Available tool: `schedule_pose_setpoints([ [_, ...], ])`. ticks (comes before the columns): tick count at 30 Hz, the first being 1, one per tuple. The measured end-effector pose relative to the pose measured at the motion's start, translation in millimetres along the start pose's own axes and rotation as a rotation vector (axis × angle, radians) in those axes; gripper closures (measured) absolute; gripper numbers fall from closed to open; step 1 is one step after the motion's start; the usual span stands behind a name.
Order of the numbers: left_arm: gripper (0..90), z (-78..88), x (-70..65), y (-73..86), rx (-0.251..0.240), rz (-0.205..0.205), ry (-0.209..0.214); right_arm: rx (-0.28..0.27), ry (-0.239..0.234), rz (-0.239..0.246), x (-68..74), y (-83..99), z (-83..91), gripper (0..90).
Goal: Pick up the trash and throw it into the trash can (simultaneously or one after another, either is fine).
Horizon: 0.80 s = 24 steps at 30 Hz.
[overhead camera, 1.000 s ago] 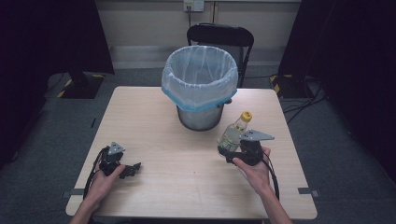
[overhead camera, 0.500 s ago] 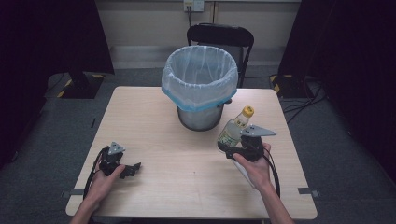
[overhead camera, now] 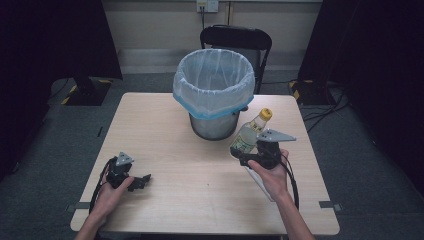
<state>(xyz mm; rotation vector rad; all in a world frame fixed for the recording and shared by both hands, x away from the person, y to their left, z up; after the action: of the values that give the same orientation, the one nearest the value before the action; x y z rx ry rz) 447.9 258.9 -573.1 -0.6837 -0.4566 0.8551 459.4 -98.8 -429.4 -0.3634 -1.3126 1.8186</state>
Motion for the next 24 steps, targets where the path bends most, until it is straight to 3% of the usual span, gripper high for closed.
schedule_pose_setpoints([
  [24,0.0,0.0,0.1,0.1,0.001,-0.001,0.000,-0.117,-0.066,0.011,21.3,-62.2,14.2,27.7],
])
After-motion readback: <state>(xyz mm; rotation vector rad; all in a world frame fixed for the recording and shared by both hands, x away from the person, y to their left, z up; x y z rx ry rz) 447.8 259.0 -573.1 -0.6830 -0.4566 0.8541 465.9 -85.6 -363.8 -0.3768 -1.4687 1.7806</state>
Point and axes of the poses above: each handheld gripper's, and its own axes: z roughly backward along the jaws, y roughly out of its underside, x roughly to its left, the point moved 10 cm from there along -z, roughly forward along the jaws, and after that the axes turned 8 degrees about -z, right-handed, at the moved point
